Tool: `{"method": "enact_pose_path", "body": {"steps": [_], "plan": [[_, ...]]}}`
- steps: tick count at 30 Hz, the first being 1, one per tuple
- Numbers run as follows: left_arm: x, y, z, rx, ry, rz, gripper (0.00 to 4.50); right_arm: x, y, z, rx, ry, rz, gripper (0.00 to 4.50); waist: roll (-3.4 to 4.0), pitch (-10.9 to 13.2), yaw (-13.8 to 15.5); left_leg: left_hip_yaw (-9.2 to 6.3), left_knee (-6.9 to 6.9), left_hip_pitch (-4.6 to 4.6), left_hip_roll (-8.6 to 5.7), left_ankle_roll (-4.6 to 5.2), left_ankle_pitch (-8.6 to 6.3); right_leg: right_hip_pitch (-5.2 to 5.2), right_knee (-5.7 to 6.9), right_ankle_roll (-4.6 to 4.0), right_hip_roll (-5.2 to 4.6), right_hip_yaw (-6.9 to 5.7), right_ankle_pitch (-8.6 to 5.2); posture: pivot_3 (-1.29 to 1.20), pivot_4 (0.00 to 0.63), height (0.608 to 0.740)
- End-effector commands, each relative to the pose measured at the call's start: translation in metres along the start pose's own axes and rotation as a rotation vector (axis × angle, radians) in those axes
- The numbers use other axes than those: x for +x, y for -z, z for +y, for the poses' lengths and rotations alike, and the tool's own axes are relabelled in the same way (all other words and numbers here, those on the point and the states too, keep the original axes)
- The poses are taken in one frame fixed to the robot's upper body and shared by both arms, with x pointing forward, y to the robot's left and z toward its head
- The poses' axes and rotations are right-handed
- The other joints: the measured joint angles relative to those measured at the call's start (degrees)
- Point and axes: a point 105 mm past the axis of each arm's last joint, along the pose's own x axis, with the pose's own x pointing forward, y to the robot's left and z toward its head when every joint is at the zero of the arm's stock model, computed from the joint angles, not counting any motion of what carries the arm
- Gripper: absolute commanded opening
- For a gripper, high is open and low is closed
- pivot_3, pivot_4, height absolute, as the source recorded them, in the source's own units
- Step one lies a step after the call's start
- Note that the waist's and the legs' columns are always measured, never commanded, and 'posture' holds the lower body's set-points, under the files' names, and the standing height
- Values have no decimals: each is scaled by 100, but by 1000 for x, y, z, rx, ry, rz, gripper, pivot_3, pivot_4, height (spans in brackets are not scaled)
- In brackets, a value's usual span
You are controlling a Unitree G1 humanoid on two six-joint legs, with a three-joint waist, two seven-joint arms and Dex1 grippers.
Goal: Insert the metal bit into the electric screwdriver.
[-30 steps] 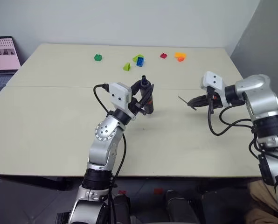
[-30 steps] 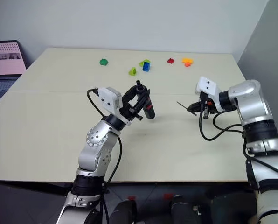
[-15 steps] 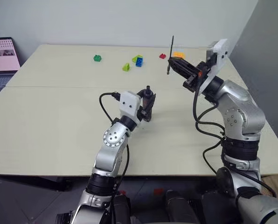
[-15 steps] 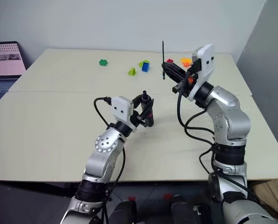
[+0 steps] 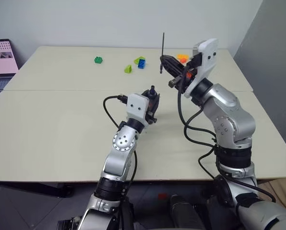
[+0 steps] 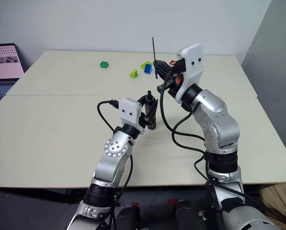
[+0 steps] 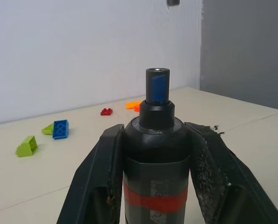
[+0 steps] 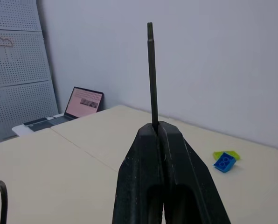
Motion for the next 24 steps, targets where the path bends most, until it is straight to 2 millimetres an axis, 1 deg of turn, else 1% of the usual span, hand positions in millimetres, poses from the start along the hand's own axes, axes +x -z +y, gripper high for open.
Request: {"method": "enact_pose_path", "body": {"steps": [1,7,10,19,24], "plan": [[3,-11,8,31,-49,-42,1626,1,-11,11,-34,13,-43,0,0,0,-2,0,0,0,0,0,0,0,0,4,0,0,-3,0,150,740],[4,-7,14,53,-81,-23,1626,4,-5,14,-33,80,-20,0,0,0,-2,-1,0,0,0,0,0,0,0,14,0,0,-8,0,150,740],[5,-12,10,87,-65,-51,1626,6,-5,20,-29,99,-13,0,0,0,-13,-1,-1,0,0,0,0,-2,0,13,0,0,-9,0,150,740],[4,-5,15,35,-121,-18,1626,10,-3,34,6,120,-13,0,0,0,-11,-1,-6,-2,1,1,0,-4,-7,13,0,-1,-10,0,150,740],[5,-9,14,-46,-132,-31,1626,11,-4,35,18,127,-35,0,0,0,-10,-1,-7,-3,1,0,0,-3,-16,13,0,0,-10,0,150,740]]}}
